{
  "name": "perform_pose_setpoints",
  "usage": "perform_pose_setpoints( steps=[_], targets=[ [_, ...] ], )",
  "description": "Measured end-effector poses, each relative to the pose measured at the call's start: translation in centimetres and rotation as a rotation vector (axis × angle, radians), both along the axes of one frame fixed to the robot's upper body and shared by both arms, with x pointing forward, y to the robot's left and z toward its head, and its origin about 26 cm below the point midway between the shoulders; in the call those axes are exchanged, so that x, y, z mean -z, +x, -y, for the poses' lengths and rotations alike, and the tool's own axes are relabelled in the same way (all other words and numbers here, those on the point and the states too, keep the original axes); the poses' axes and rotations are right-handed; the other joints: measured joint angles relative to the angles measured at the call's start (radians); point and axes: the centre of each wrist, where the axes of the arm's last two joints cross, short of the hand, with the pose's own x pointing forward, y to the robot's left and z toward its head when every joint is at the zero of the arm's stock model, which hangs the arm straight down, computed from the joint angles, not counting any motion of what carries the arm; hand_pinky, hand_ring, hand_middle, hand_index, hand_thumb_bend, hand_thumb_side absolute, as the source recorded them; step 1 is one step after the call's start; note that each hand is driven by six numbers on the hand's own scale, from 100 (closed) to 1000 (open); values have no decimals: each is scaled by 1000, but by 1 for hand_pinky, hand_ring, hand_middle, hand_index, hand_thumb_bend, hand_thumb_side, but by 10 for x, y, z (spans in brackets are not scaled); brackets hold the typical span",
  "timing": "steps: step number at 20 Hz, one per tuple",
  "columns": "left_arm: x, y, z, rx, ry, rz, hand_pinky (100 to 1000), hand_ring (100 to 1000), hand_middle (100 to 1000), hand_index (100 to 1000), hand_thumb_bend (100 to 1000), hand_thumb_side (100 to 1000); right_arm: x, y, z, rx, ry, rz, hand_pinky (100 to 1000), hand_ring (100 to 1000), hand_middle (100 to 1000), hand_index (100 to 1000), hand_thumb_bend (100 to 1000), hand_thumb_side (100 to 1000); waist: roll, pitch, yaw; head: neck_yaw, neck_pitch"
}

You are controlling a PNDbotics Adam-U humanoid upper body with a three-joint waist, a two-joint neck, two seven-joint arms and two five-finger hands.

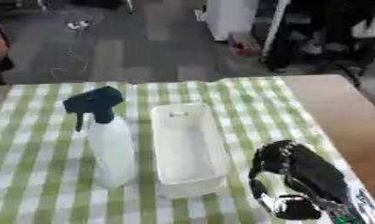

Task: Pick up objects on the table and place them in the box.

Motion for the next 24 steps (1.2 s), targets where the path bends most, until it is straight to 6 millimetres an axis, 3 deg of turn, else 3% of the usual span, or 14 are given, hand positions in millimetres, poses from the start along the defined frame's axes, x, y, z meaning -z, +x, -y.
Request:
perform_pose_setpoints(
  steps=[13,24],
  targets=[
    [5,-1,4,-10,28,-54,575,593,711,824,152,1000,0,0,0,-2,0,-5,386,443,467,549,100,851,0,0,-4,-20,-44],
    [21,-3,25,-83,190,-361,483,556,715,854,125,1000,-1,0,2,-3,8,-8,387,440,466,550,100,860,6,-1,-33,-49,-102]
  ],
)
